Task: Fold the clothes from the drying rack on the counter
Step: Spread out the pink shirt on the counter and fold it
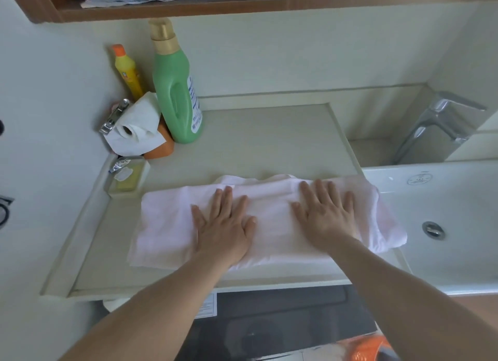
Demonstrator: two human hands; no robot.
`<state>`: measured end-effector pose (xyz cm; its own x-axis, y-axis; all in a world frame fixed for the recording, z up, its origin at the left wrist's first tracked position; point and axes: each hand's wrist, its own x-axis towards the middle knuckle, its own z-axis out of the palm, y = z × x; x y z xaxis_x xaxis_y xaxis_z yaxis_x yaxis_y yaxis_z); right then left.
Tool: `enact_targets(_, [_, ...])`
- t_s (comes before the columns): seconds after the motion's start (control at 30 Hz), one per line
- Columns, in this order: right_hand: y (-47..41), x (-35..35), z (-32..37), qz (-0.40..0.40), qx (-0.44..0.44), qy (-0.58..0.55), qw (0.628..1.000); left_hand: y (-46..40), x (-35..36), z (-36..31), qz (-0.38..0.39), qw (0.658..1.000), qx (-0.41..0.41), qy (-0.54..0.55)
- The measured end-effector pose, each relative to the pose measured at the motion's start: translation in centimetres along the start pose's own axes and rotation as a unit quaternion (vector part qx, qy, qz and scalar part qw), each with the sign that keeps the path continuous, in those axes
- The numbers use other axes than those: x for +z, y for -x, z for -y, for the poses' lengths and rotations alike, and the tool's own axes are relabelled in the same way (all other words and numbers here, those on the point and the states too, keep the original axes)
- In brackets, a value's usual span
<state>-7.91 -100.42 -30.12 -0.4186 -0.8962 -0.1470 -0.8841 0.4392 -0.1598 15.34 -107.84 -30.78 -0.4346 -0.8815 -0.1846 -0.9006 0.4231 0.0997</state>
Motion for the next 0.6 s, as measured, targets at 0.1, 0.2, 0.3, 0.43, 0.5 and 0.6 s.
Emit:
enact_targets(0.1, [-0.1, -0.3, -2.4, 0.005, 0.028, 0.006, 1.0, -0.1, 0.1, 0.0, 0.012, 1.0, -0.01, -0.002])
enact_targets(0.2, [-0.3, -0.6, -5.2, -0.002, 0.048, 0.02, 0.999, -0.2, -0.3, -0.1, 0.032, 0.999, -0.011, -0.01])
enact_targets(0.3, [-0.4, -0.9, -7.8, 0.011, 0.059, 0.001, 0.998, -0.6, -0.9, 0.2, 0.056, 0.998, -0.006, -0.025])
enact_targets(0.43, [-0.1, -2.1, -10.2, 0.018, 0.057, 0.038, 0.997, -0.8, -1.9, -0.9, 0.083, 0.994, -0.021, -0.067])
enact_targets(0.5, [0.4, -2.8, -10.0, -0.025, 0.001, 0.076, 0.997, -0.7, -2.2, -2.4, 0.073, 0.993, -0.047, -0.083])
enact_targets(0.6, [2.0, -2.7, -7.1, -0.059, -0.155, 0.058, 0.984, 0.1, -1.9, -4.3, 0.01, 0.994, -0.09, -0.06])
